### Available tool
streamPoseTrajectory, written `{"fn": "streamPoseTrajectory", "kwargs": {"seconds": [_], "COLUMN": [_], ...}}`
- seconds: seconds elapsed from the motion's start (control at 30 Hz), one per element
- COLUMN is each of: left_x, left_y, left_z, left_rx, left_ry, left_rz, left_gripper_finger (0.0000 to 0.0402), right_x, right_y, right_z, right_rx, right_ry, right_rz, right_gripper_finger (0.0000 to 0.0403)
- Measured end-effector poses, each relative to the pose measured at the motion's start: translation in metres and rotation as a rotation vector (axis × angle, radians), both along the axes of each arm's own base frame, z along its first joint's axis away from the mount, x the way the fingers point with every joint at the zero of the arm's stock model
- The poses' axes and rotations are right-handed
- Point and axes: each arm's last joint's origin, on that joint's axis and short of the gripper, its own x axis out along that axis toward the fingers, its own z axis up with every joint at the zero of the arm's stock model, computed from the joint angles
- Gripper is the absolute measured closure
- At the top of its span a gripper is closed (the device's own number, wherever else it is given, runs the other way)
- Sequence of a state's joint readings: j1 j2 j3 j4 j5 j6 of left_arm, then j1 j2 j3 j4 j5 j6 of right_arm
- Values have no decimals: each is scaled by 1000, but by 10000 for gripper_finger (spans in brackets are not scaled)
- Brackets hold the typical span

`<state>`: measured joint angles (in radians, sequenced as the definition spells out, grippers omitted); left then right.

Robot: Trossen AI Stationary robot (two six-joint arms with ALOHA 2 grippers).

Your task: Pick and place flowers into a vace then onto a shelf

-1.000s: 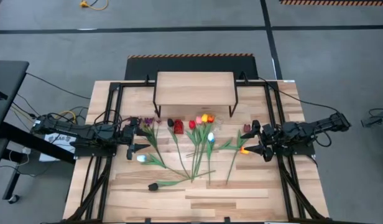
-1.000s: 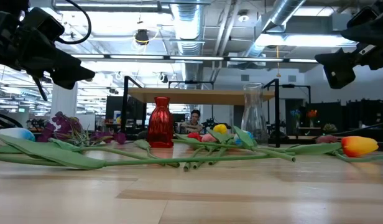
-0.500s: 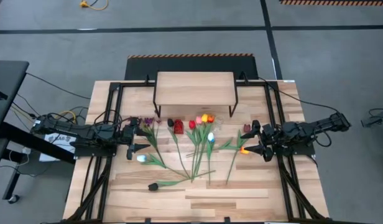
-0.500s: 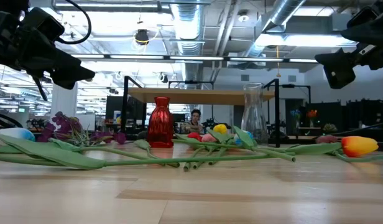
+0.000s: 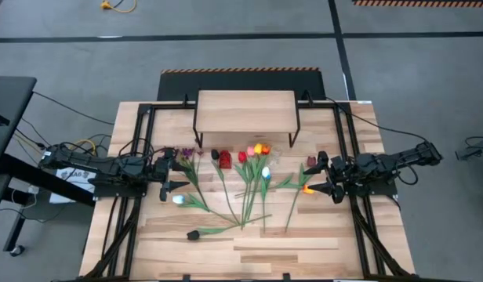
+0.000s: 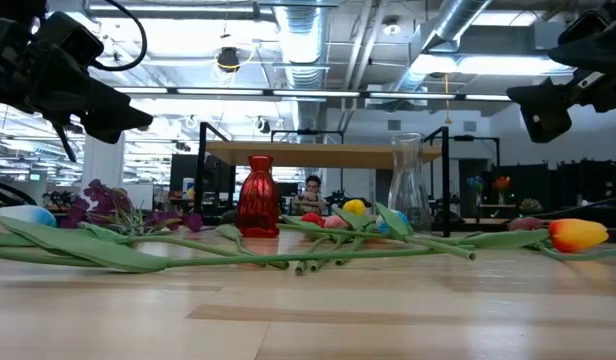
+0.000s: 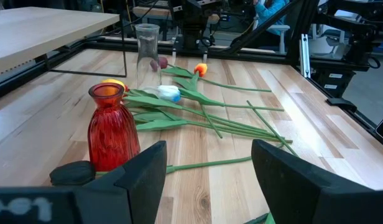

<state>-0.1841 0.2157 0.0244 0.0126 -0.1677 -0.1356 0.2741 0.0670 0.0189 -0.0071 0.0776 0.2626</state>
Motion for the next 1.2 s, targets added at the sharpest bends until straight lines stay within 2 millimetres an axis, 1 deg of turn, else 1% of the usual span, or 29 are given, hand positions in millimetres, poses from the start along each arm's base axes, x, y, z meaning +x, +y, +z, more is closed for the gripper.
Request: {"fn": "streamPoseTrajectory", "kwargs": {"seconds": [0.77, 0.97, 1.07, 1.2], "left_x": [0, 0, 0, 0], "left_y": [0, 0, 0, 0], "left_z": [0, 0, 0, 0], "left_rx": [0, 0, 0, 0], "left_ry": [0, 0, 0, -1], "left_rz": [0, 0, 0, 0], "left_gripper_finger": [177, 177, 177, 177], "right_x": [0, 0, 0, 0], "right_y": [0, 0, 0, 0], "right_z": [0, 0, 0, 7], "right_rx": [-33, -33, -5, 19], "right_ry": [-7, -7, -6, -74], "right_rz": [-2, -1, -3, -5], "right_gripper_finger": [135, 135, 135, 135]}}
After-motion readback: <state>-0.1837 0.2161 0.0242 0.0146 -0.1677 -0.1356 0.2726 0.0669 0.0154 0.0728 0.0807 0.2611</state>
